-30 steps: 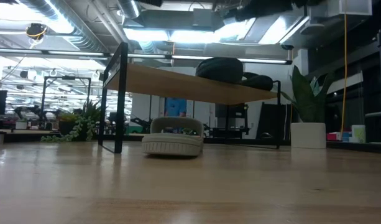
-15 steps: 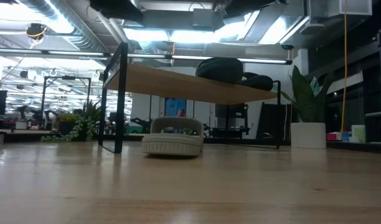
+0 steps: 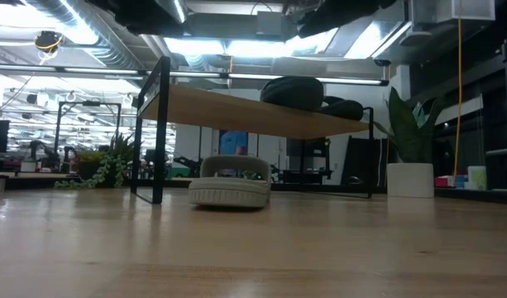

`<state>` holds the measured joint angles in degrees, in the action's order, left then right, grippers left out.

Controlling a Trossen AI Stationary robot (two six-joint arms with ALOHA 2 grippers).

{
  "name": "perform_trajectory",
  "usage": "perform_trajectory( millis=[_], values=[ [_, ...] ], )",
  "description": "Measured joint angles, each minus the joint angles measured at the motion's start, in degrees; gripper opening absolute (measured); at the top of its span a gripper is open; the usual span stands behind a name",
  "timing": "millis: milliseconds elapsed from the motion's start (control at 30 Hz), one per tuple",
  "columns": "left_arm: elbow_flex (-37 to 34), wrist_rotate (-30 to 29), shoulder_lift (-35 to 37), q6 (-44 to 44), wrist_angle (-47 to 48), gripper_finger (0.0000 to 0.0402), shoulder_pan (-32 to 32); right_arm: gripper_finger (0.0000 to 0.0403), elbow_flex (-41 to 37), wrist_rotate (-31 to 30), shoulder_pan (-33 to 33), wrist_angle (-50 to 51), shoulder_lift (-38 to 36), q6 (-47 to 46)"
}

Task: Pick and place slides into the shelf
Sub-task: Put the black slipper on the shelf

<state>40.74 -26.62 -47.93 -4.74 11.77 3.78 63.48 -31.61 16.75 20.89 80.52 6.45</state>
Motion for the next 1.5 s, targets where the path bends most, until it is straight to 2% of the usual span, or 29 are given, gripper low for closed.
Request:
perform_trajectory(
  millis=[367, 567, 1100, 1300, 1500],
  values=[
    [-1.27, -0.01, 0.2, 0.16, 0.05, 0.011, -0.18, 0.0139, 10.29, 0.89, -3.06, 15.75, 8.33, -4.76],
    [-1.27, -0.01, 0.38, 0.18, 0.09, 0.011, -0.18, 0.0139, 10.43, 6.77, -4.62, 16.57, 9.19, -4.88],
    [-1.27, -0.01, 0.38, 0.25, 0.13, 0.011, -0.18, 0.0139, 10.43, 7.3, -7.96, 18.32, 9.39, -4.62],
    [-1.27, -0.03, 0.38, 0.23, 0.13, 0.011, -0.18, 0.0139, 10.43, 10.28, -8.27, 21.12, 9.39, -4.68],
    [-1.27, -0.03, 0.38, 0.25, 0.15, 0.011, -0.18, 0.0138, 10.43, 10.31, -8.3, 20.97, 9.39, -4.3]
  ],
)
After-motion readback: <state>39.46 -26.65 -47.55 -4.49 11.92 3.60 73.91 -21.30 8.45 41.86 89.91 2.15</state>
